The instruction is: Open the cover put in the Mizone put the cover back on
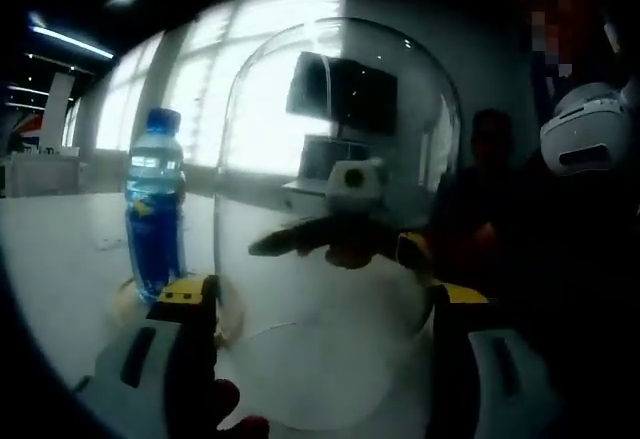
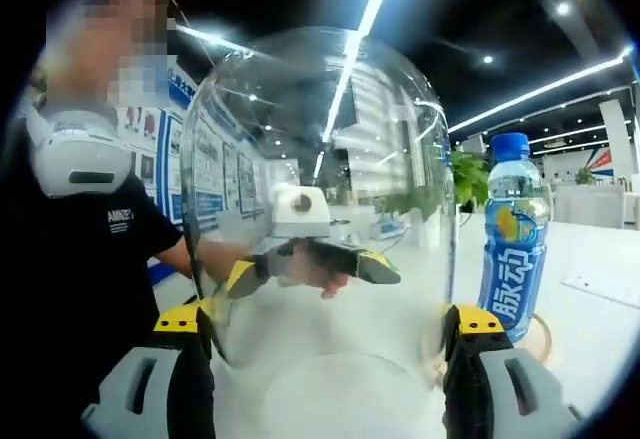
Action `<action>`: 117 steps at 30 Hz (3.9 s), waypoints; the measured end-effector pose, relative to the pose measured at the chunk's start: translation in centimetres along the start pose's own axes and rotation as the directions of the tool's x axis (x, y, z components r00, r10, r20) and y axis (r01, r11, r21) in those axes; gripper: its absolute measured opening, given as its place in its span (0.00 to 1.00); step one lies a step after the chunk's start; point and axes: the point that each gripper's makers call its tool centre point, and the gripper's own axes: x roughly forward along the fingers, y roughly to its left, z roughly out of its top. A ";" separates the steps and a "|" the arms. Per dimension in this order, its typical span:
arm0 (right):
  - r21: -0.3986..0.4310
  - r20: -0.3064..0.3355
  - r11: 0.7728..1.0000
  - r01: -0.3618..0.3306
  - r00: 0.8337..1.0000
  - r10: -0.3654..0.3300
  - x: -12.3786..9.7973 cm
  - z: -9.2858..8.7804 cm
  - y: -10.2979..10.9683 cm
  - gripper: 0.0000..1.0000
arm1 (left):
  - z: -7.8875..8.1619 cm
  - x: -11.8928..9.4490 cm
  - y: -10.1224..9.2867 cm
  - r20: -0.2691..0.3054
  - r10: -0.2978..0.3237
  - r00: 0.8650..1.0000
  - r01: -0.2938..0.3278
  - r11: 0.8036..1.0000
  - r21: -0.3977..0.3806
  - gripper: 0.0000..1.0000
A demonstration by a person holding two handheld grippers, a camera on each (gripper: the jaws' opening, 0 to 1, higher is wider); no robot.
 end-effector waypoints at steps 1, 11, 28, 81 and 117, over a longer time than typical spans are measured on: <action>-0.002 -0.007 1.000 0.002 1.000 -0.002 0.2 0.0 0.0 0.89 | 0.0 0.0 0.0 0.001 -0.003 1.000 0.003 1.000 -0.003 0.77; 0.003 -0.015 1.000 0.008 1.000 -0.008 0.1 -0.1 -0.2 0.90 | 0.1 0.2 0.3 -0.004 -0.006 1.000 0.006 1.000 0.011 0.76; -0.009 -0.023 1.000 -0.011 1.000 0.010 0.3 -0.2 0.0 0.90 | 0.0 0.2 0.5 0.016 -0.007 1.000 0.007 1.000 0.015 0.75; 0.017 0.021 1.000 -0.016 1.000 0.016 0.4 0.8 0.0 0.90 | 0.7 1.2 -0.1 -0.007 -0.010 1.000 0.010 1.000 -0.017 0.80; 0.037 0.182 0.997 -0.062 0.982 0.054 -0.5 13.3 1.1 0.90 | 13.6 1.0 -1.3 0.003 0.067 0.998 -0.067 0.998 -0.015 0.81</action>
